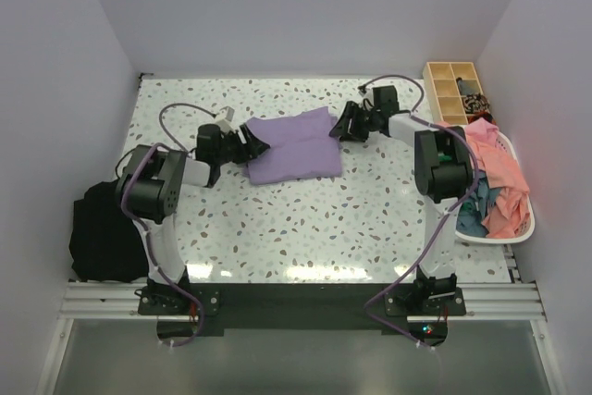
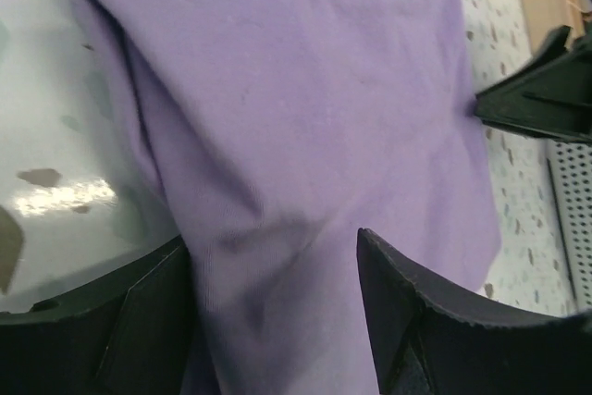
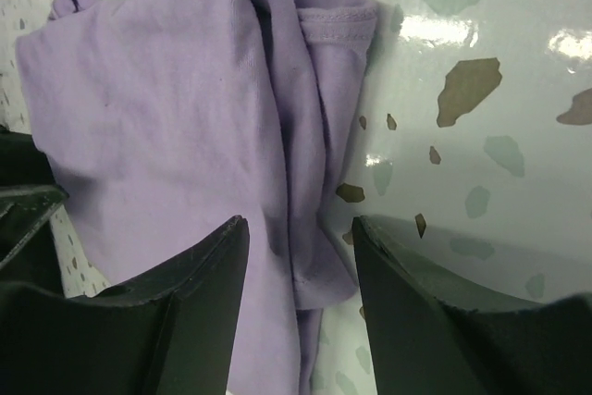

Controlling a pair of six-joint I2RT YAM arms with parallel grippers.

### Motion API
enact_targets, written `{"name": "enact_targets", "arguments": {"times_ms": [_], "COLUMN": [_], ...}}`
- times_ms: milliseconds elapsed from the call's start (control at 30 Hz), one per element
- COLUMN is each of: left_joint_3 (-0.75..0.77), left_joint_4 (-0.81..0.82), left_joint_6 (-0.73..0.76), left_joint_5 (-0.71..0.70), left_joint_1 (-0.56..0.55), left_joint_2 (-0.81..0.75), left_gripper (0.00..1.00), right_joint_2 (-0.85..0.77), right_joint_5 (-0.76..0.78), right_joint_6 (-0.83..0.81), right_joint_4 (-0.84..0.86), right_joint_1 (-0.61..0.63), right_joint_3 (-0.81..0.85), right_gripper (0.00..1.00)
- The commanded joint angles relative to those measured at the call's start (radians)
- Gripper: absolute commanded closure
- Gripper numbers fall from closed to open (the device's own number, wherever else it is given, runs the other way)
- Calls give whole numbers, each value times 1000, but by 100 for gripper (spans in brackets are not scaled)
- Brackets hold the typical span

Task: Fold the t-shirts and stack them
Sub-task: Put the neatly folded tshirt into the corner of the board with the left arm

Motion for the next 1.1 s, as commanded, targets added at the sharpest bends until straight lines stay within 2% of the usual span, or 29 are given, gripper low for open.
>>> {"name": "enact_targets", "arguments": {"times_ms": [0,100,133,233,267,300,333,433,533,633,667,700,767,867,933,967,1000,1067], "left_joint_3": [-80,-61,-40,24,38,51,81,143,237,379,426,518,604,805,1006,1081,1212,1326], "left_joint_4": [130,154,159,174,183,186,185,144,-6,-223,-357,-420,-561,-753,-859,-975,-1013,-1083], "left_joint_6": [-150,-173,-178,-209,-219,-230,-235,-223,-126,0,35,102,156,267,320,345,376,377], "left_joint_5": [197,211,216,243,245,246,249,255,226,164,147,107,81,61,27,-8,-27,-4], "left_joint_1": [-25,-53,-59,-77,-80,-87,-88,-87,-67,-18,-1,34,74,169,203,217,250,294], "left_joint_2": [82,140,152,208,221,240,247,254,214,172,168,166,174,233,325,364,440,517], "left_gripper": [30,29,32,60,86,96,100,100,100,100,100,100,100,100,100,100,100,100], "right_joint_2": [56,92,102,118,119,121,121,101,53,-23,-43,-84,-120,-180,-216,-229,-240,-275], "right_joint_5": [-50,-76,-77,-81,-79,-79,-77,-59,-6,31,50,59,71,65,58,56,56,58], "right_joint_6": [-7,-7,-13,-22,-22,-22,-20,-19,-19,-16,-17,-19,-23,-28,-33,-37,-45,-56], "right_joint_4": [-41,-63,-73,-96,-98,-101,-101,-96,-98,-96,-93,-93,-98,-107,-118,-122,-130,-145], "right_joint_1": [2,9,17,35,39,39,40,40,42,42,42,42,42,40,42,42,43,46], "right_joint_3": [42,63,67,79,77,76,73,51,13,-39,-54,-85,-110,-145,-163,-168,-180,-193], "right_gripper": [46,46,46,46,46,46,46,46,46,46,46,46,46,46,46,46,47,46]}}
